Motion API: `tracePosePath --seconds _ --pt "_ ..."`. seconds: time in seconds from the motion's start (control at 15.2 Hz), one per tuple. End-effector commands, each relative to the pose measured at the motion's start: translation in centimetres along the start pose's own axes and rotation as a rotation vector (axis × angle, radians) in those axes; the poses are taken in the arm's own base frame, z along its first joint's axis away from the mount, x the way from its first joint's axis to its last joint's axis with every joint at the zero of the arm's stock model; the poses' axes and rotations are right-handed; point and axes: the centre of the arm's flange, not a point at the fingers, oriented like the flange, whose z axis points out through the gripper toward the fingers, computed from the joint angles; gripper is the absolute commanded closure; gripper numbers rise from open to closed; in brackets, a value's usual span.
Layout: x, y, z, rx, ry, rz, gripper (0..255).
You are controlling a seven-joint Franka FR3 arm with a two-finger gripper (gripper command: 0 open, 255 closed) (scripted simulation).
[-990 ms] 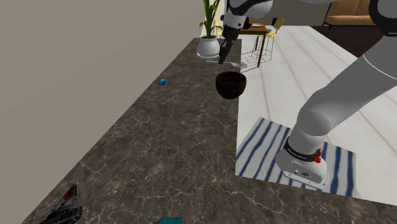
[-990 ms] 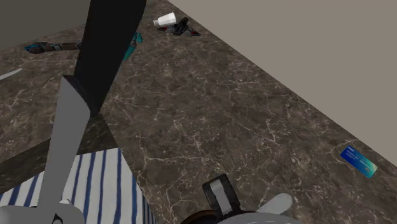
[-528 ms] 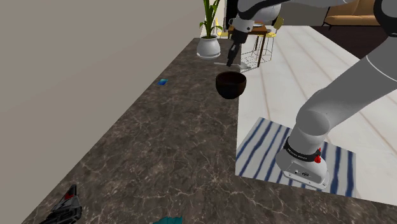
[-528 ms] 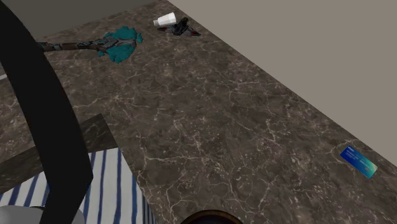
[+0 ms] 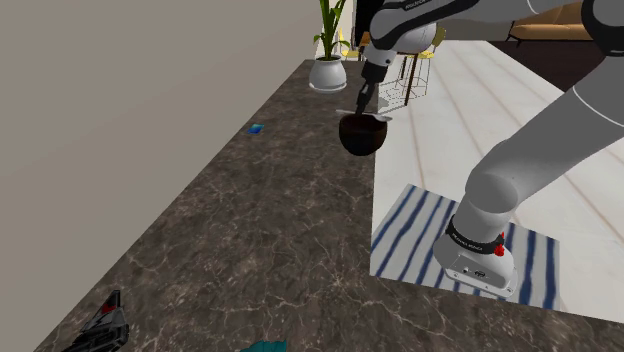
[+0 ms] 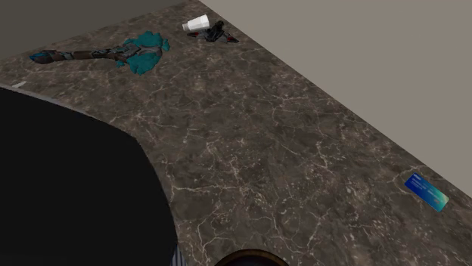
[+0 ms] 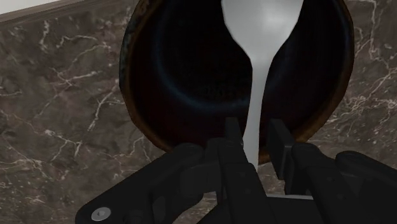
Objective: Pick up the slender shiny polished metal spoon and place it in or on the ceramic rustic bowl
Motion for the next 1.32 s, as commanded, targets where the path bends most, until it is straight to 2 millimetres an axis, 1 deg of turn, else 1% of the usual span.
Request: tracePosePath --seconds 0.0,0.13,0.66,0.73,1.06,1.25 --pt "-0.2 0.2 1.0 0.0 0.0 0.0 255" --pt "-0.4 0.3 1.9 0.0 0.0 0.0 255" --pt "-0.4 0.3 1.9 0.0 0.0 0.0 255" --pt "-0.4 0.3 1.9 0.0 0.0 0.0 0" --pt "-0.4 0.3 1.9 0.0 0.0 0.0 0" --pt "-0.4 0.3 -2.0 0.0 0.0 0.0 0"
